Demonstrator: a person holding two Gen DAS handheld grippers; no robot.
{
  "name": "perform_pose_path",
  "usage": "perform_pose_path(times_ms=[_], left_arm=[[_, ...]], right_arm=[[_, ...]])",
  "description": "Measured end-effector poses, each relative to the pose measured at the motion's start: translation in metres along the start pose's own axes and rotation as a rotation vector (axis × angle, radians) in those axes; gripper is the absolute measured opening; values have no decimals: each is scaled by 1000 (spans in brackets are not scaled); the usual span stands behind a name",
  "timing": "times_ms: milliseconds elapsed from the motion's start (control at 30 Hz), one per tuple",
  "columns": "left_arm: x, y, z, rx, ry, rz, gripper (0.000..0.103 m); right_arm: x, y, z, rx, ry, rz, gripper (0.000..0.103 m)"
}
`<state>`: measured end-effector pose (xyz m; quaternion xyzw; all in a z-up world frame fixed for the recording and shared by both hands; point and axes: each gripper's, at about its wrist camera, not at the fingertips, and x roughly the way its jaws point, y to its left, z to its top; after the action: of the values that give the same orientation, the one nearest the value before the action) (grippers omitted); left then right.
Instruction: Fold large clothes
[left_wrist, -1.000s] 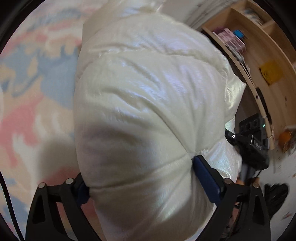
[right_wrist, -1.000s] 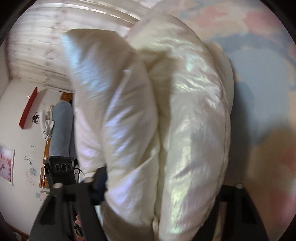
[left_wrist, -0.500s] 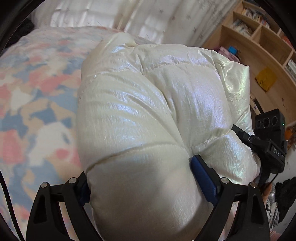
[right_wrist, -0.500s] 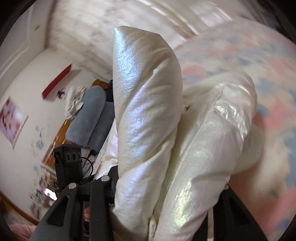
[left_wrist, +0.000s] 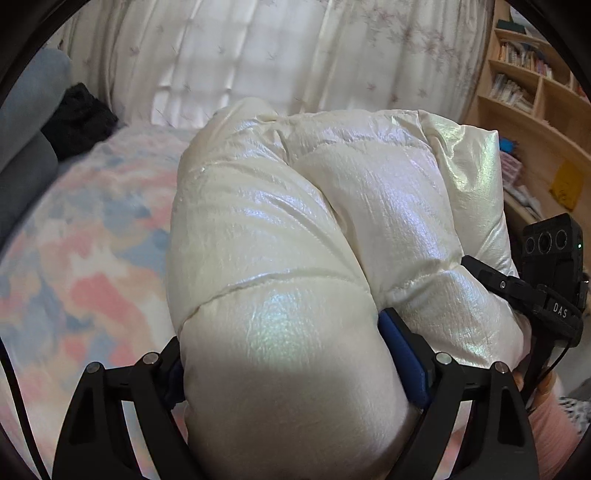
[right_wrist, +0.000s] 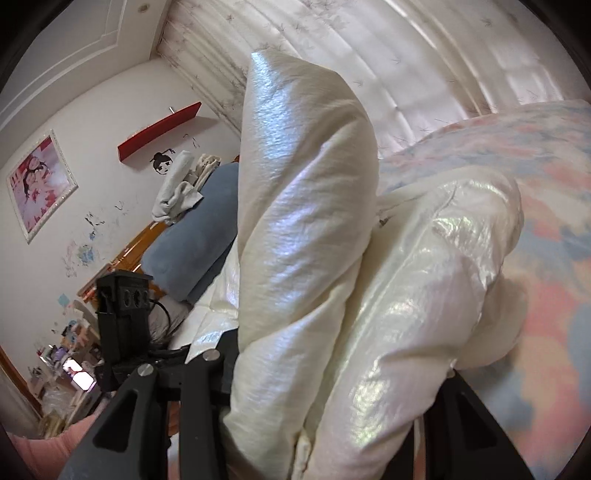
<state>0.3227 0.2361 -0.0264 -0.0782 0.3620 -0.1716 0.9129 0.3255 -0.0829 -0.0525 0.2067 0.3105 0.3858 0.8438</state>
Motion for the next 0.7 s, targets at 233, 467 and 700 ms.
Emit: perform_pose_path(times_ms=[233, 467, 700], left_arm=[[93, 130, -17, -198, 74, 87, 91], [88, 158, -46, -239, 47, 40, 103], [47, 138, -38, -158, 40, 158, 101]], right_arm=[[140, -58, -4, 118, 82, -69, 42], [163, -70, -24, 261, 134, -27, 68], [127, -69, -8, 293, 183, -56, 77]])
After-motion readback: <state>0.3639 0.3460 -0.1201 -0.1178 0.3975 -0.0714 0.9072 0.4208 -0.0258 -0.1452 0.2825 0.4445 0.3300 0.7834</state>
